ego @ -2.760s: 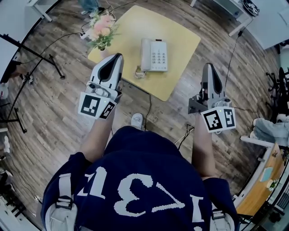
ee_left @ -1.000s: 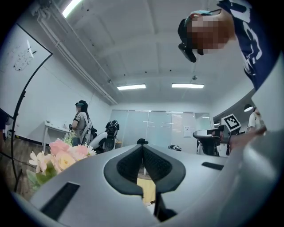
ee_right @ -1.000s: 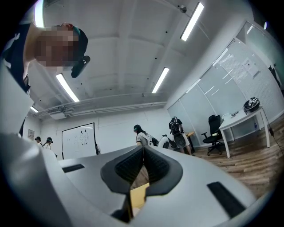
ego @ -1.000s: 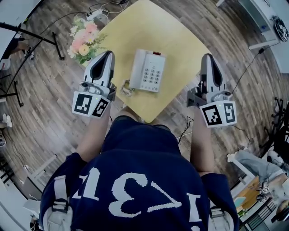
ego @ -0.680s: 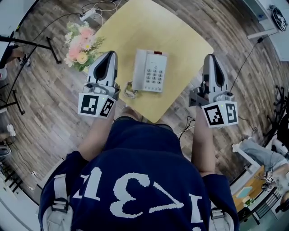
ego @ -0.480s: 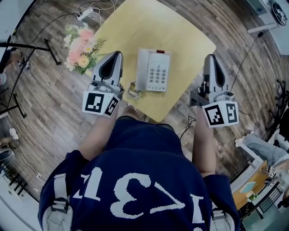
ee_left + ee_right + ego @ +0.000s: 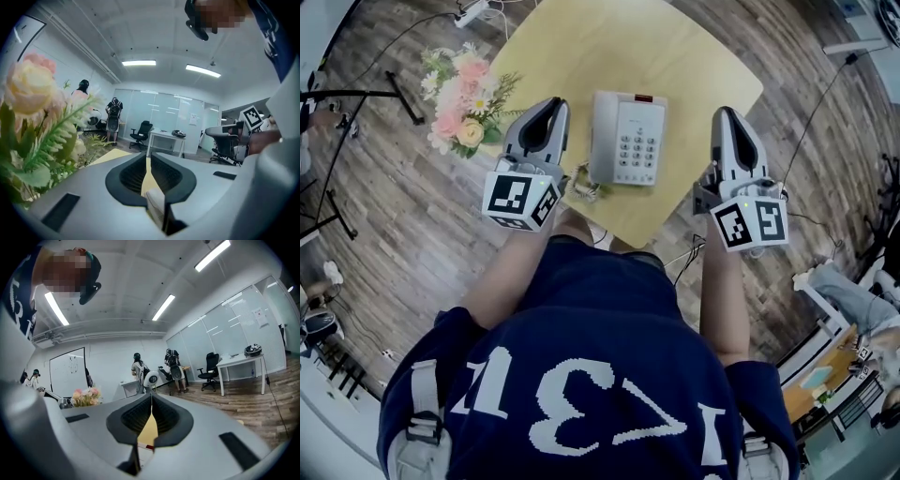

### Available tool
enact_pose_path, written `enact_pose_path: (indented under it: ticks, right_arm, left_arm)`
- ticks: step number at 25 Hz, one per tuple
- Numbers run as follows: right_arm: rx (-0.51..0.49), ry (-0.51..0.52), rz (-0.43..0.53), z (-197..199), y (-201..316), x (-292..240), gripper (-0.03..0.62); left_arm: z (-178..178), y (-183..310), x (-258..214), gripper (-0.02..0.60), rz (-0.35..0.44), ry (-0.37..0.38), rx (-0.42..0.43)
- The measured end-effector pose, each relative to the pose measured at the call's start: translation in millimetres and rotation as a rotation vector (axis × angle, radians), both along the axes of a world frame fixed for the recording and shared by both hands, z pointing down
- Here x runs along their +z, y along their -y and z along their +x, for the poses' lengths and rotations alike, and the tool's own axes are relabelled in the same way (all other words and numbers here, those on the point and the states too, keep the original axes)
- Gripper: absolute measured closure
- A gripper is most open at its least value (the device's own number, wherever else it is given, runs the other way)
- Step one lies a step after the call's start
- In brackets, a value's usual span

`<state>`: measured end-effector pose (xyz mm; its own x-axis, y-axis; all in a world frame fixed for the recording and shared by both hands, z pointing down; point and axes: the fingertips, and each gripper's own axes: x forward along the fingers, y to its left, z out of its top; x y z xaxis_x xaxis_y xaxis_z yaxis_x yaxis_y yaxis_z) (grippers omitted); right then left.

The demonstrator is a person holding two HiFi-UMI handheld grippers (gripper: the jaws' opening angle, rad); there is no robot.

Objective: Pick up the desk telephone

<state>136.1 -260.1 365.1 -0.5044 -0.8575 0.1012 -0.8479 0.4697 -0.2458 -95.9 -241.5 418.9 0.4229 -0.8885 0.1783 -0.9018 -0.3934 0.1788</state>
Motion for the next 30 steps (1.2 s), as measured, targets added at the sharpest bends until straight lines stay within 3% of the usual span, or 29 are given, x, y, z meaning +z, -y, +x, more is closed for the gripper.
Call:
enact_pose_path:
  ticks: [5, 8, 14, 18, 21, 24, 30]
  right_arm:
    - [-0.027, -0.026, -0.108, -7, 7, 50, 0.565]
    - [-0.040, -0.067, -0.157, -8, 7, 82, 0.565]
    - [-0.117, -0.046, -0.304, -21, 2, 144, 0.560]
    - [-0.181, -0.036, -0.406, -24, -2, 183, 0.452]
    - [-0.255, 0.042, -0.521, -36, -5, 207, 0.379]
    - [-0.308, 0.124, -0.617, -46, -8, 223, 0.358]
    - [-0.337, 0.189, -0.741, -51, -14, 248, 0.344]
  left_arm:
    - [5, 5, 36, 0.551, -0.106, 0.004, 0.014]
    - [9, 7, 55, 0.408, -0.155, 0.020, 0.018]
    - [23, 4, 97, 0.325, -0.295, -0.013, 0.090]
    - [39, -2, 121, 0.292, -0.388, -0.069, 0.153]
    - [47, -5, 130, 0.279, -0.446, -0.159, 0.192]
    - [56, -8, 141, 0.264, -0.525, -0.284, 0.222]
    - [66, -17, 171, 0.247, -0.672, -0.373, 0.269]
